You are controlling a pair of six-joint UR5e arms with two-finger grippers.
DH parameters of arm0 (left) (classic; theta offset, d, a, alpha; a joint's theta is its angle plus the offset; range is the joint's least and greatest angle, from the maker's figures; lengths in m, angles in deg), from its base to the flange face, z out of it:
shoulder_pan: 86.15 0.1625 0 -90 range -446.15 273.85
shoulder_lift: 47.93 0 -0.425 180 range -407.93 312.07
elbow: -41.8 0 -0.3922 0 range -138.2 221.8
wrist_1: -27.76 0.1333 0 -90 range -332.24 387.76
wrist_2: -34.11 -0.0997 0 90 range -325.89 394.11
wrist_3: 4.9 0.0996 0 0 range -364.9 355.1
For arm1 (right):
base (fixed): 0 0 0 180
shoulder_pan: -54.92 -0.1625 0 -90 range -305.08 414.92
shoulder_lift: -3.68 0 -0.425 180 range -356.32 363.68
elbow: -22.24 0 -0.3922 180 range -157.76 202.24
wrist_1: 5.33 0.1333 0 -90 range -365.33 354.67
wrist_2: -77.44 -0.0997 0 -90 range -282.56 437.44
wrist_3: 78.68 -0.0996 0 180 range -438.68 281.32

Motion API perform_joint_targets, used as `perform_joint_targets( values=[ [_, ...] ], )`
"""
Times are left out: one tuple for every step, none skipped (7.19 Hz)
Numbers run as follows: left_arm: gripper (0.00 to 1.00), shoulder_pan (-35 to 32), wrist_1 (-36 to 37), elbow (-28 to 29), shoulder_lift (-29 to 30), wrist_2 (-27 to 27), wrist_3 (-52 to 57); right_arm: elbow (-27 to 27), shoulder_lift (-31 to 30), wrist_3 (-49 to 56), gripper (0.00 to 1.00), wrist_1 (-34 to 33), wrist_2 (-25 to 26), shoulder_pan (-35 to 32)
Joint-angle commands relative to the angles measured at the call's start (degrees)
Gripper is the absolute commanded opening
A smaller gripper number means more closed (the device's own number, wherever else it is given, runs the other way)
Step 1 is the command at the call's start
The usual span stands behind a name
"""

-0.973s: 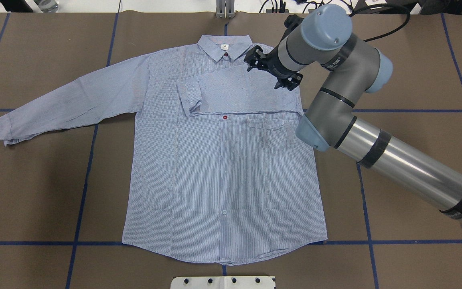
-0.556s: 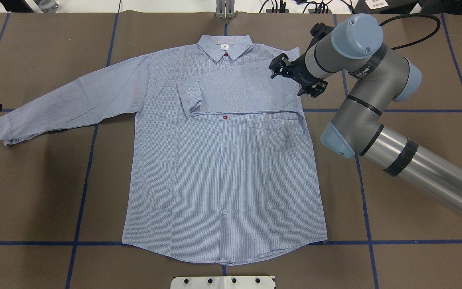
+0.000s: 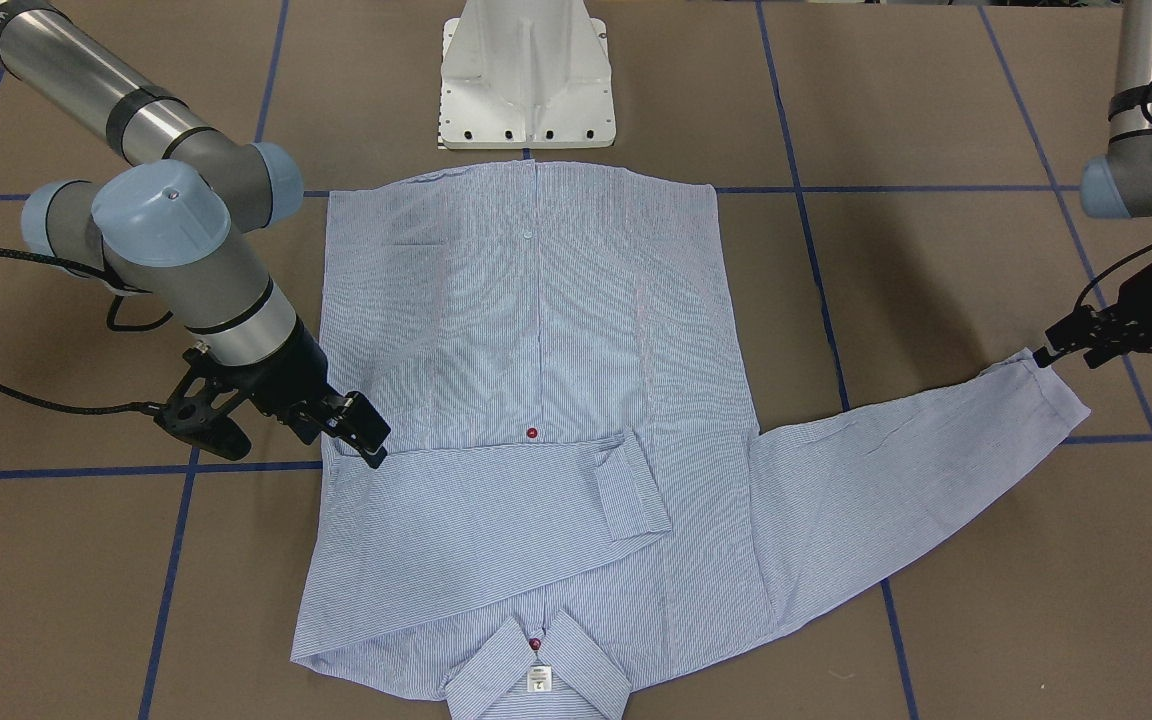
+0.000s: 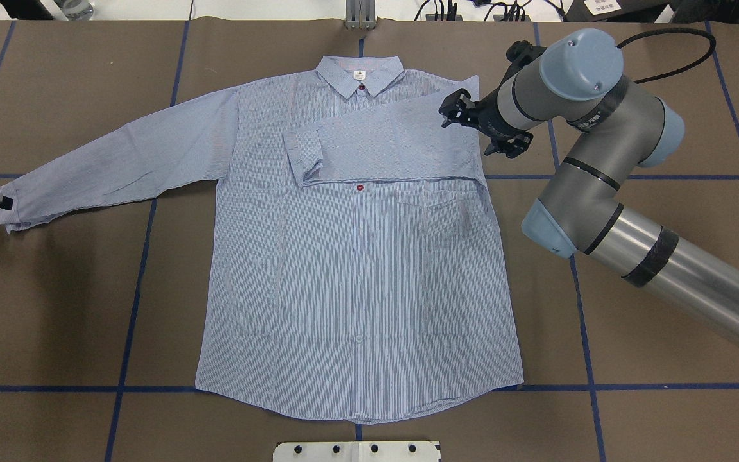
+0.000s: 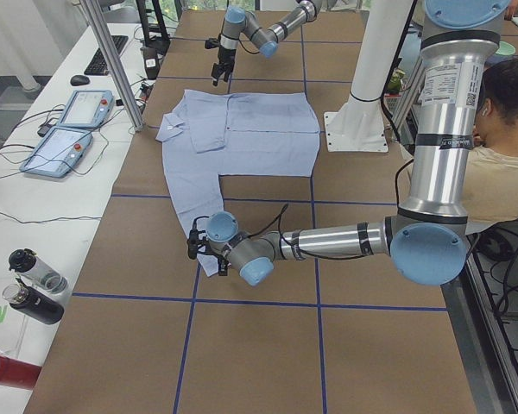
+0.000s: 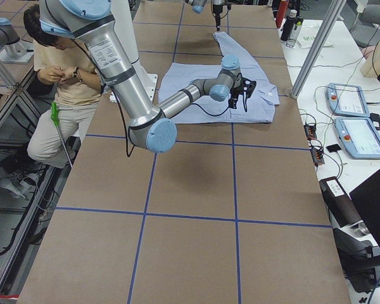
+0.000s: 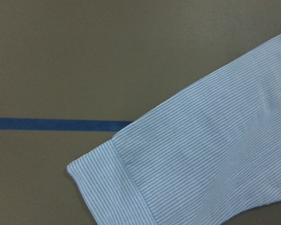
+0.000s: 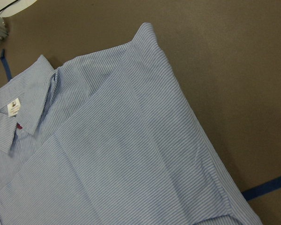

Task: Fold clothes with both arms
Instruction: 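Raise the right gripper away while the left gripper moves to the other cuff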

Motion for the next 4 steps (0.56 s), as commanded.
perform_joint_targets(
  values=[
    [0.69,0.1,-0.3,1.0,-0.2,-0.2,-0.5,-1.0,-0.1,0.0,0.99,-0.1,0.0,-0.2],
    [0.64,0.2,-0.3,1.0,-0.2,-0.1,-0.5,-1.2,-0.2,0.0,0.99,-0.1,0.0,-0.3],
    [0.60,0.3,-0.3,1.0,-0.2,-0.1,-0.5,-1.3,-0.8,0.0,0.99,0.0,0.1,-0.3],
    [0.59,1.4,-0.3,1.1,-0.2,-0.1,-0.5,-1.3,-0.8,0.0,0.99,-0.1,0.1,-0.4]
  ],
)
